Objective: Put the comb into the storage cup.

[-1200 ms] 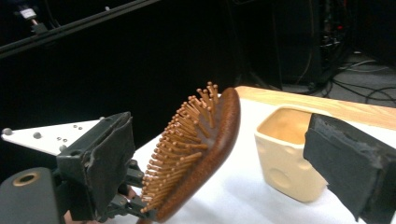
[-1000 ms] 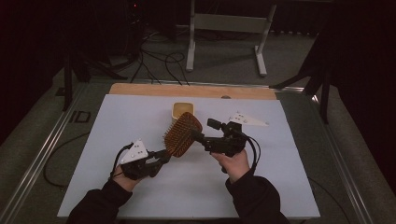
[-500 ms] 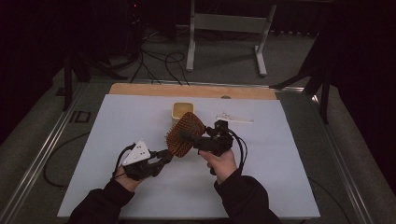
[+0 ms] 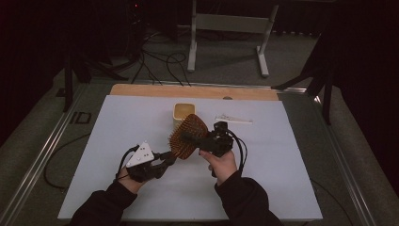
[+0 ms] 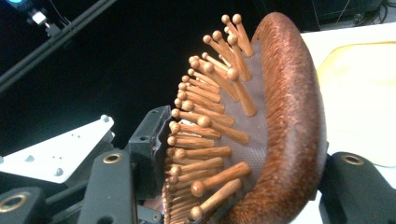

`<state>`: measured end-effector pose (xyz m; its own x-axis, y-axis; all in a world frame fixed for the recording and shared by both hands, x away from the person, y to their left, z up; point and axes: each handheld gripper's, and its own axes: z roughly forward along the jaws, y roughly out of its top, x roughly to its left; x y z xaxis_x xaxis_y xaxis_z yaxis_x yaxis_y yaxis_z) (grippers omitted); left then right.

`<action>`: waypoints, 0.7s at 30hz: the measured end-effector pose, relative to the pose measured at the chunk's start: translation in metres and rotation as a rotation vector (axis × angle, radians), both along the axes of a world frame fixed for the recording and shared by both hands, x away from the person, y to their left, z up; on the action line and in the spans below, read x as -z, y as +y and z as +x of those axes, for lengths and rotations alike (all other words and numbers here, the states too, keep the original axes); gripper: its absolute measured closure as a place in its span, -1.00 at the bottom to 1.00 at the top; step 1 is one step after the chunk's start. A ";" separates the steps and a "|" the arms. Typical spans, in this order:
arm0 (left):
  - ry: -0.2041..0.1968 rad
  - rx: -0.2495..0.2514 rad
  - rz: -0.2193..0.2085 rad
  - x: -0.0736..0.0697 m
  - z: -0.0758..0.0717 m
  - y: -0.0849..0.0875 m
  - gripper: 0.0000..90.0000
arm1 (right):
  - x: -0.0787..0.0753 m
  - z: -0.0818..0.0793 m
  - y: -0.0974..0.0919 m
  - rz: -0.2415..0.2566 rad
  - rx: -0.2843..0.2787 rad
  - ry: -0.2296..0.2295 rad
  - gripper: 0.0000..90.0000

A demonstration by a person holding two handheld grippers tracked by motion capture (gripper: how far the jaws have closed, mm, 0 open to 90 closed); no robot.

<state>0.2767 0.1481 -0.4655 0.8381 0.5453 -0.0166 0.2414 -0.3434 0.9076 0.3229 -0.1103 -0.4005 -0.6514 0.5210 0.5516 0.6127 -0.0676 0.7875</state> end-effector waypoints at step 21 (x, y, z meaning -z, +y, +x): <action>0.080 -0.032 -0.029 0.002 0.007 0.005 0.07 | -0.015 -0.005 -0.007 -0.023 0.022 -0.058 0.15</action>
